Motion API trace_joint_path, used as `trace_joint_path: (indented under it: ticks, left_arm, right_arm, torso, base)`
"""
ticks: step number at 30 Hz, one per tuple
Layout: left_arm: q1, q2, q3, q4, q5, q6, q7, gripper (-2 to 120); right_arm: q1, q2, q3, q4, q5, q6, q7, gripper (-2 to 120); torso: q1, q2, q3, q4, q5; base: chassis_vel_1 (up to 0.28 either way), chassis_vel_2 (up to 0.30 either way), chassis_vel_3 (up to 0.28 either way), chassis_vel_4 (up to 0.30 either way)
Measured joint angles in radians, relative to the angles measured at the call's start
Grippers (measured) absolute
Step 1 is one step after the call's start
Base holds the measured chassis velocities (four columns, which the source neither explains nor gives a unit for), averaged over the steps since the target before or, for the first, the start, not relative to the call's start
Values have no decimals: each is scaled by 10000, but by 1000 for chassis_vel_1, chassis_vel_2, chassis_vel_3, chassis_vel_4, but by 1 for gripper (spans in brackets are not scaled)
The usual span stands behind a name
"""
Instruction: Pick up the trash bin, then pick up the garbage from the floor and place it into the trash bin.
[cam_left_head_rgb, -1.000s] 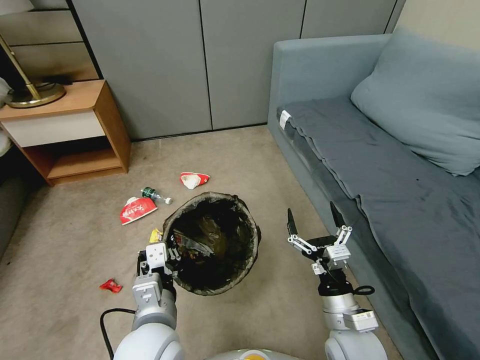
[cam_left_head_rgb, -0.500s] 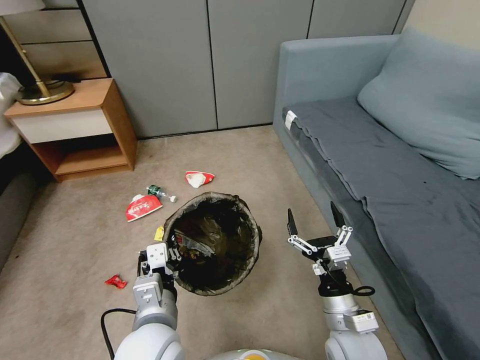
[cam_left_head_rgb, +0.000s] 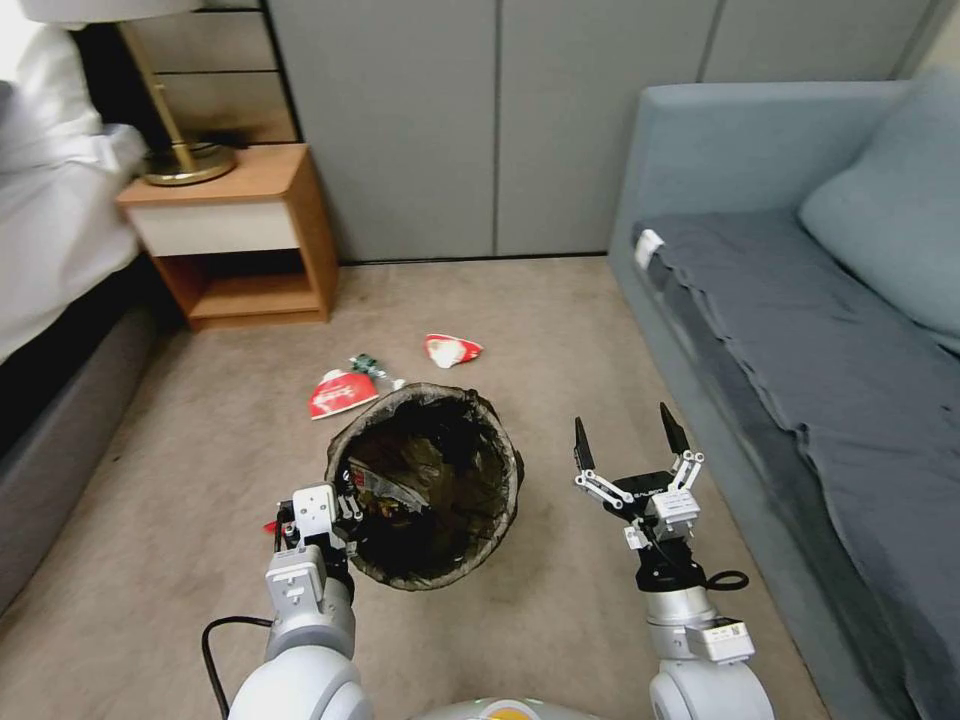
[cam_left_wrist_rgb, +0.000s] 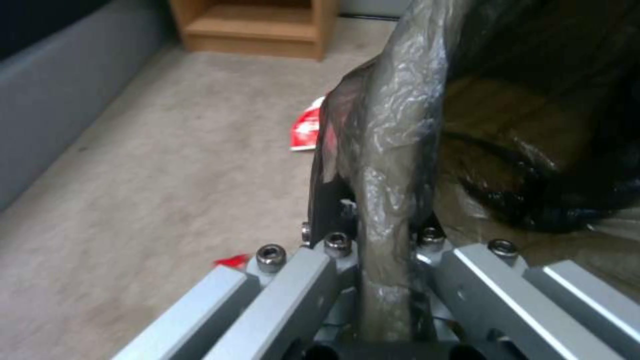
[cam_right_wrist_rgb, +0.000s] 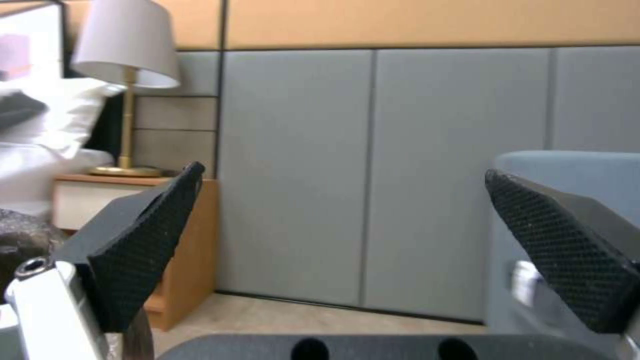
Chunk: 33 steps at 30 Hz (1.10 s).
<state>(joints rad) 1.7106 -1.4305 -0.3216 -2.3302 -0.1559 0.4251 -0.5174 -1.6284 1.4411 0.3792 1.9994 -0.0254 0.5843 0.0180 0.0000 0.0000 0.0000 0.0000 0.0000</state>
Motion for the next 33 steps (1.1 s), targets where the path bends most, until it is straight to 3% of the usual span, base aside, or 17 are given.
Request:
trace_joint_path:
  ticks: [16,25,33]
  left_arm:
    - [-35,-25,-12,82,26,-40,8,0]
    - [-51,-37,2,99,50,-99,-10,0]
    - [-124,1,-54,89,40,-247,-9,0]
  right_arm:
    - [30,10,-2,-24,-19,-29,16,100]
    - [31,-16,16,-29,-20,-25,4,100]
    - [383,-556,-44,-534,-106,-631,-48,100]
  torso:
    - [-1,0,0,1,0]
    - [-1,0,0,-2,0]
    - [-1,0,0,0,0]
  base:
    - [119,116,114,118]
    - [8,8,18,22]
    - [0,0,0,0]
